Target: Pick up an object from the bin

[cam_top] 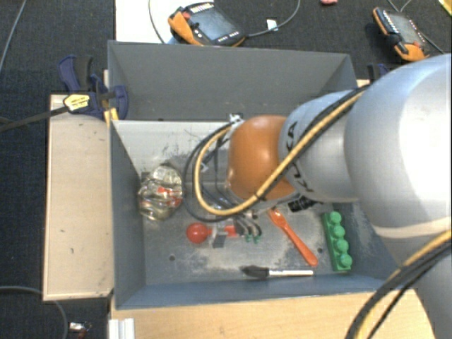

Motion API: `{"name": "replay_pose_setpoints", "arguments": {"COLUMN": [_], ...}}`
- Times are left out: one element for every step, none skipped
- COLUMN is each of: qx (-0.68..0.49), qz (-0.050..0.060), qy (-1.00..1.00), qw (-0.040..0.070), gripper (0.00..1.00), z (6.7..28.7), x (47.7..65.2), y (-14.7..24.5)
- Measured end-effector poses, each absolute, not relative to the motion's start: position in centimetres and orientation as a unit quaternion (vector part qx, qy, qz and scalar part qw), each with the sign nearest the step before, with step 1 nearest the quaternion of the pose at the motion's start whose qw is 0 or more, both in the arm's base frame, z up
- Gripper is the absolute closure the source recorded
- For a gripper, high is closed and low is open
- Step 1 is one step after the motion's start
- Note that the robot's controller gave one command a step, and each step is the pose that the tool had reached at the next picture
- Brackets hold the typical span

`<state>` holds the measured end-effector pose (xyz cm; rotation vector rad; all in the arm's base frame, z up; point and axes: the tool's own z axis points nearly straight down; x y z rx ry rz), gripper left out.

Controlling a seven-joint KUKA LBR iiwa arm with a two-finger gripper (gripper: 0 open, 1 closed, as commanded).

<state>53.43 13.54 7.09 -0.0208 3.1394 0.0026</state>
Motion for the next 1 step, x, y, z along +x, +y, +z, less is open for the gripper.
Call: {"name": "replay_pose_setpoints", "arguments": {"qx": [-0.006], "qz": [0.000], "qy": [1.000], "qw": [-0.004], "gripper": [1.00], "z": [9.83], "x": [53.12], "y": [13.46]}}
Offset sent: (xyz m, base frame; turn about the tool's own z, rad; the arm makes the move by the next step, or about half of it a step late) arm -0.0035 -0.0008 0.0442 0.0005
